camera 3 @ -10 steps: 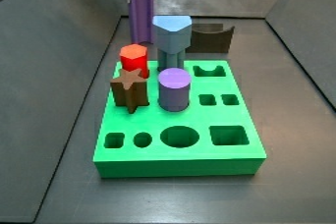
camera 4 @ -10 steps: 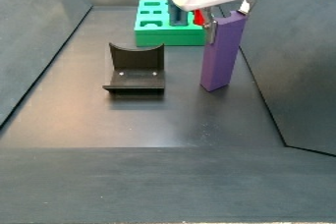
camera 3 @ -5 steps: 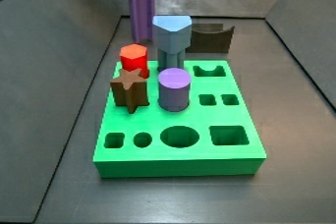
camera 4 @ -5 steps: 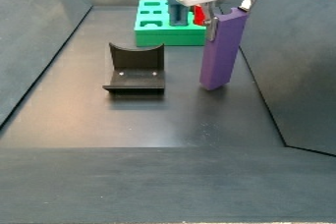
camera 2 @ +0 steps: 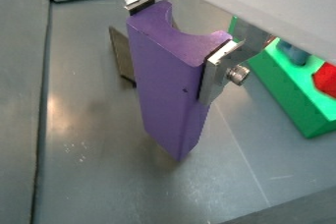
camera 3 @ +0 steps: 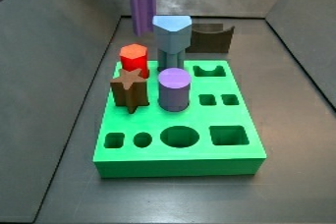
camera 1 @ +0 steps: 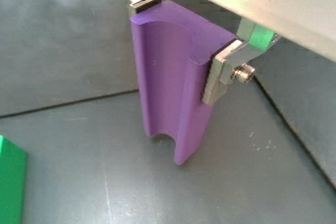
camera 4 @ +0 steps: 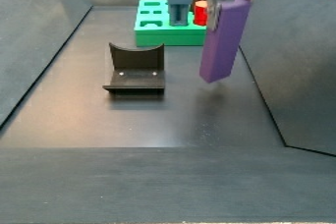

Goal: Pick up the arch object. Move up. Rotate the arch object. Move to above the board. Insert the arch object.
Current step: Move up, then rotate the arch object.

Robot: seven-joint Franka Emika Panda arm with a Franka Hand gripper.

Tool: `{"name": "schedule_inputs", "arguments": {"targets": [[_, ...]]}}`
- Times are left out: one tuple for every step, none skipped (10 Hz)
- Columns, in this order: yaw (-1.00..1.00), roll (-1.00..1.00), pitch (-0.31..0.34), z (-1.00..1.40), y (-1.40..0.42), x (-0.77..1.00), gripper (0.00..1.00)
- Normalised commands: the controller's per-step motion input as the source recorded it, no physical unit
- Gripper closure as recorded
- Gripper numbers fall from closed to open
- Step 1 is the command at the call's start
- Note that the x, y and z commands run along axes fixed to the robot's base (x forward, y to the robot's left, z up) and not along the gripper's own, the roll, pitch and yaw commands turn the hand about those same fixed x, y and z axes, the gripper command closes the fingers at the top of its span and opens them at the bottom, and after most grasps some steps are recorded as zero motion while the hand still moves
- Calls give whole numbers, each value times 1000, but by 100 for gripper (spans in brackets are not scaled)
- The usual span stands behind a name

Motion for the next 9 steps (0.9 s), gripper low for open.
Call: {"name": "schedule_inputs", "arguments": {"targets": [[-8, 6, 68, 520, 12, 12, 100], [-9, 14, 85, 312, 17, 18, 100], [-9, 18, 90, 205, 17, 17, 100], [0, 0, 0, 769, -599, 288, 100], [7, -1, 9, 733, -587, 275, 100], [29, -5, 44, 621, -438, 180, 100], [28, -16, 50, 430, -175, 80, 100], [24, -20, 53, 277, -83, 39, 100], [-1000, -3, 25, 0, 0, 0, 100]]}}
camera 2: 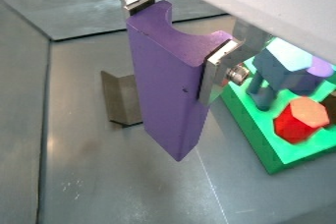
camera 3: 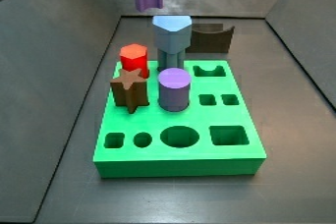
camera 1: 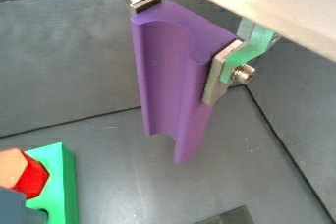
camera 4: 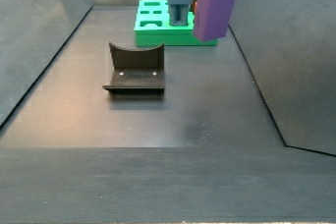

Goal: Pick up the arch object. Move up. Rotate the arch object. Move to above the board. Insert the arch object.
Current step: Rotate the arch object.

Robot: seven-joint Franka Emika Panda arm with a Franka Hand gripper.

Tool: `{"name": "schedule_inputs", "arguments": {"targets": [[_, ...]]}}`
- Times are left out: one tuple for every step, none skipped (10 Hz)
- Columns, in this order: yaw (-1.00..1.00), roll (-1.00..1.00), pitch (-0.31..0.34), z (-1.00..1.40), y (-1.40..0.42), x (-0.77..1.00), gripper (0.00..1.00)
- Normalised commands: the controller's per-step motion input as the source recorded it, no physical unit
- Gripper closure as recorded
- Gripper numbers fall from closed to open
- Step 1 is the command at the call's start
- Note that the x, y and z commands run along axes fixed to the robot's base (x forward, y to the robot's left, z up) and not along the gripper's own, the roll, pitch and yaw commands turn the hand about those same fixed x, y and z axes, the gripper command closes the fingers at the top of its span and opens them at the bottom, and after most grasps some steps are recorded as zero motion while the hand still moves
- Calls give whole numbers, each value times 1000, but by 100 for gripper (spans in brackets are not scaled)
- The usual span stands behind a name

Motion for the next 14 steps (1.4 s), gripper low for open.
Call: {"name": "schedule_inputs", "arguments": {"targets": [[-1000, -3, 25, -85, 34, 12, 100], [-1000, -3, 24, -67, 41, 15, 100], [-1000, -3, 22, -34, 22, 24, 100], [-1000, -3, 22, -26, 21, 25, 100], [-1000, -3, 23, -17, 19, 26, 100], [-1000, -3, 24, -8, 17, 28, 100], [-1000, -4, 27, -6, 17, 29, 100], [-1000, -4, 28, -4, 16, 29, 100], [-1000, -5, 33, -1, 16, 30, 100], [-1000, -5, 35, 0, 15, 30, 100], [-1000, -7, 47, 1, 15, 31, 100], [-1000, -8, 54, 2, 15, 31, 100], [-789, -9, 60, 4, 15, 32, 100], [-481, -9, 59, 6, 14, 32, 100]]}}
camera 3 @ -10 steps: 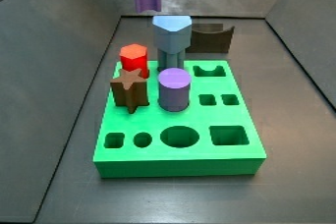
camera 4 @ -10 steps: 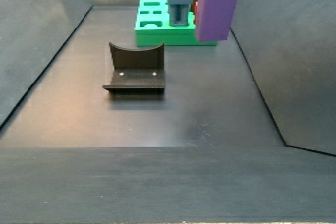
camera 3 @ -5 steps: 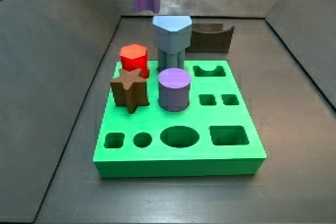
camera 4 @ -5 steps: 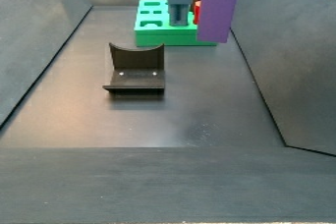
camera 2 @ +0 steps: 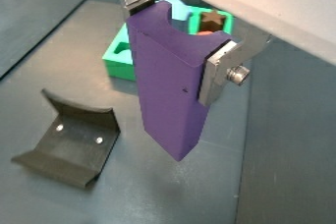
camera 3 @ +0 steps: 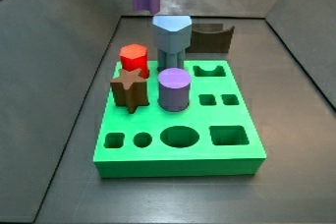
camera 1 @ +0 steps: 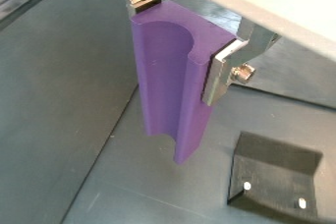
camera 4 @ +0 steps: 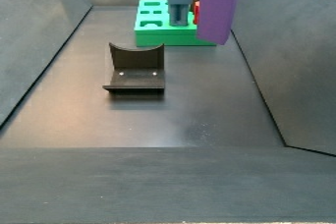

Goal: Pick up the arch object. Move up. Rotate the arch object. Move to above the board. Insert the arch object.
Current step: Rotate the arch object.

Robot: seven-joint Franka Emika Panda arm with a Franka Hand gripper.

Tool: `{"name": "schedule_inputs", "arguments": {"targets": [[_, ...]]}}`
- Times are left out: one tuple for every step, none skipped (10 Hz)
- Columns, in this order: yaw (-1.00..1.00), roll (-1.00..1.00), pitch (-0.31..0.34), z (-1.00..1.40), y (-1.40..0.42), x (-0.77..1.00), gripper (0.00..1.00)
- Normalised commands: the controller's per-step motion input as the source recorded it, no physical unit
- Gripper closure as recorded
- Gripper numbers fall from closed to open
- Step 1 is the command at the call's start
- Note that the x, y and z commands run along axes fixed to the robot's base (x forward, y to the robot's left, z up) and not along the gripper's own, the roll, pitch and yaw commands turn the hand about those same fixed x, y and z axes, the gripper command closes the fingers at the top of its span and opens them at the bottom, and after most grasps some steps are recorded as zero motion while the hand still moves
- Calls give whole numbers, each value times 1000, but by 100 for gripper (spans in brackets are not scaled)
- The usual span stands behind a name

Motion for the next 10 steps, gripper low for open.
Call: {"name": "schedule_inputs", "arguments": {"targets": [[-301, -9, 58, 7, 14, 33, 100], [-214, -9, 58, 8, 14, 33, 100], [-1000, -1, 8, 0, -48, 60, 100], [-1000, -2, 8, -1, -40, 59, 100], [-1000, -2, 9, -4, -23, 54, 100], [-1000, -2, 9, -6, -10, 50, 100], [-1000, -2, 10, -7, -4, 46, 100], [-1000, -3, 11, -8, 3, 44, 100], [-1000, -3, 11, -8, 5, 43, 100], [-1000, -3, 12, -9, 6, 42, 100]]}}
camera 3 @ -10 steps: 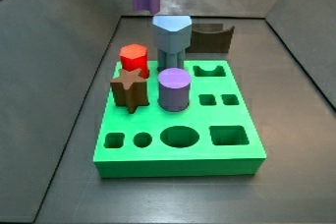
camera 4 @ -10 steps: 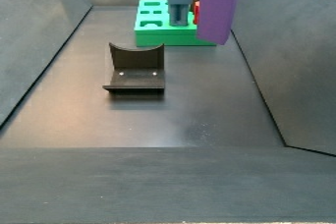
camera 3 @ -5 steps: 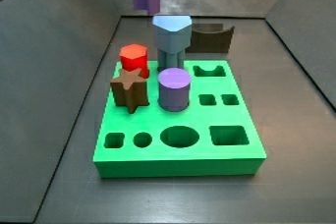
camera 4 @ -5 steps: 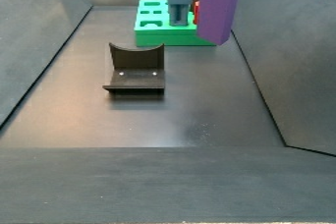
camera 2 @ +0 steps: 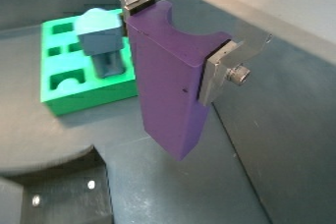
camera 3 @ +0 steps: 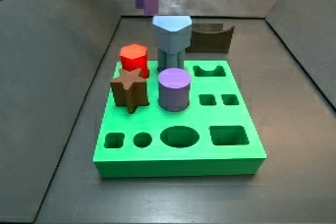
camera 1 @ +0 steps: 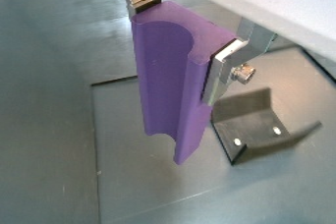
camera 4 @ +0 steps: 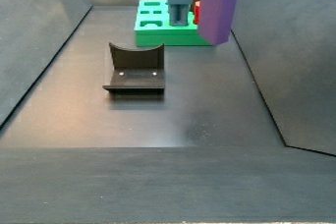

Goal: Pick up the arch object. Move up. Rotate the arch object. Move to above the board. Insert the arch object.
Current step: Rotate the arch object.

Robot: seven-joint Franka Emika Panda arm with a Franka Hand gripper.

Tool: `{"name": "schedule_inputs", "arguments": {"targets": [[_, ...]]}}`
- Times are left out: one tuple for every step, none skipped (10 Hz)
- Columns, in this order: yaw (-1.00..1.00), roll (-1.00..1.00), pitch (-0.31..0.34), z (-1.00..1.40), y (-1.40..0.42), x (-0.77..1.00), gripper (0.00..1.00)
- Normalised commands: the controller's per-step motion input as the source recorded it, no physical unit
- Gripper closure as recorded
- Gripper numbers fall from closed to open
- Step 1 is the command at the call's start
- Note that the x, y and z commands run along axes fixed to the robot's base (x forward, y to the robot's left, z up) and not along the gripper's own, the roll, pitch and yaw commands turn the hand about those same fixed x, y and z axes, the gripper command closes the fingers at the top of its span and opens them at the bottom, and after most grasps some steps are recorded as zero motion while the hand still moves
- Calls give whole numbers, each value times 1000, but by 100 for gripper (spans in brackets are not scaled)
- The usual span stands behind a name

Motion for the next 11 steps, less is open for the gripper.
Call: {"name": "schedule_inputs", "arguments": {"targets": [[-1000, -3, 13, -9, 8, 41, 100], [-1000, -3, 13, -9, 9, 41, 100], [-1000, -4, 15, -10, 10, 40, 100], [-1000, -4, 16, -10, 10, 40, 100], [-1000, -4, 17, -10, 11, 40, 100], [-1000, -4, 17, -10, 11, 40, 100], [-1000, -5, 19, -10, 11, 40, 100], [-1000, -5, 21, -10, 12, 39, 100], [-1000, -6, 23, -10, 12, 39, 100], [-1000, -6, 24, -10, 12, 39, 100], [-1000, -7, 28, -10, 12, 39, 100]]}}
